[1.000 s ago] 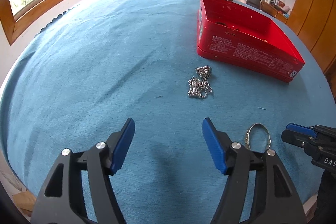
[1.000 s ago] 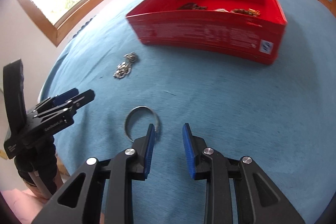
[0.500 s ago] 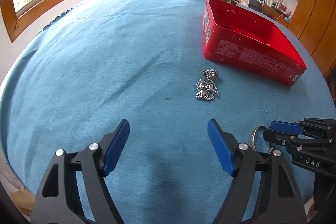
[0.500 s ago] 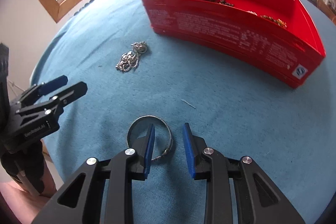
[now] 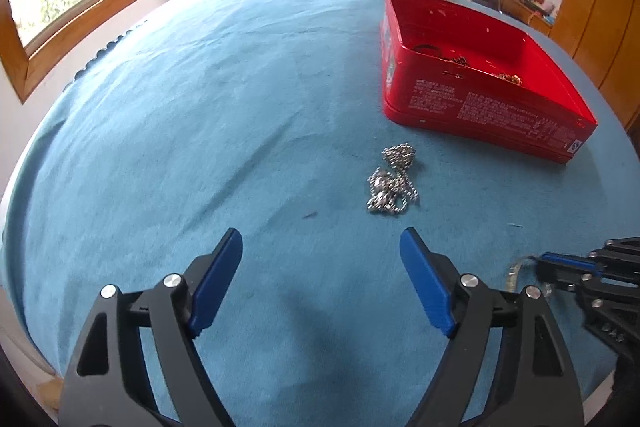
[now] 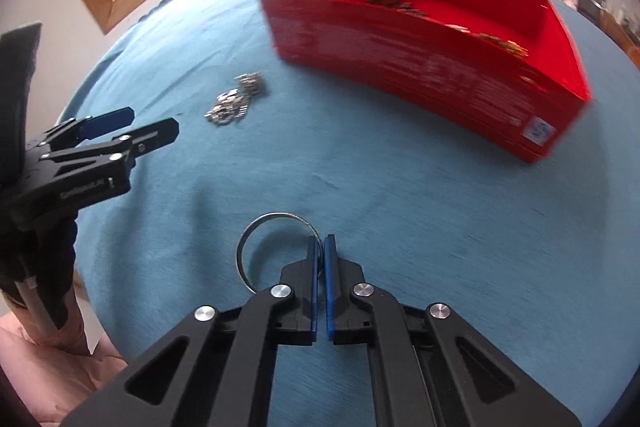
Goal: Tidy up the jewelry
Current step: 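Grasp the silver chain with the left tool while the right tool holds the hoop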
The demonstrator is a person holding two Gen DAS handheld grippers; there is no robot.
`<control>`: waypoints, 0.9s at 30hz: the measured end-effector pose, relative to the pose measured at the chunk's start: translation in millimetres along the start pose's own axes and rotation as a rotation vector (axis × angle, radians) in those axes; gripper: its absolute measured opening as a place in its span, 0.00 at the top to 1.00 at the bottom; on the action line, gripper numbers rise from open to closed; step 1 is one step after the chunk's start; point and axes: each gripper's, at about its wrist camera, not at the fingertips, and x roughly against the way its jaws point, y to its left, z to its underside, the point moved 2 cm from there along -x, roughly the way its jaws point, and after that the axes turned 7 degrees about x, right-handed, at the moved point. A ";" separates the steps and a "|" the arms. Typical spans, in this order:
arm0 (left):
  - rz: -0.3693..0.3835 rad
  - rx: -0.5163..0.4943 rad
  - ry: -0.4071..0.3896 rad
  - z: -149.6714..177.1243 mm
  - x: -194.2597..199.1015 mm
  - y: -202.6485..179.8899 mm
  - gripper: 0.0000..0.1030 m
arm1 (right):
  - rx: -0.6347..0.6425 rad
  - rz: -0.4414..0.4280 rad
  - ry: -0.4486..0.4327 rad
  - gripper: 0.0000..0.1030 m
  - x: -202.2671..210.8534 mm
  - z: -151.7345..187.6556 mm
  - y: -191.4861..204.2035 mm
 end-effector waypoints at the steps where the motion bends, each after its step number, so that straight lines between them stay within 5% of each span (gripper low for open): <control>1: -0.003 -0.007 0.003 -1.9 -2.5 -2.0 0.22 | -0.015 0.008 -0.003 0.98 3.3 3.4 -6.1; 17: 0.044 -0.058 0.134 -36.9 -55.7 -42.0 0.22 | -0.135 0.047 -0.048 0.97 30.6 25.2 -58.1; 24: 0.088 -0.066 0.142 -42.1 -55.8 -50.9 0.78 | -0.173 0.023 -0.027 0.97 18.3 26.5 -65.7; 27: 0.110 -0.044 0.146 -40.1 -52.8 -46.1 0.86 | -0.183 0.019 -0.028 0.97 18.6 27.4 -67.9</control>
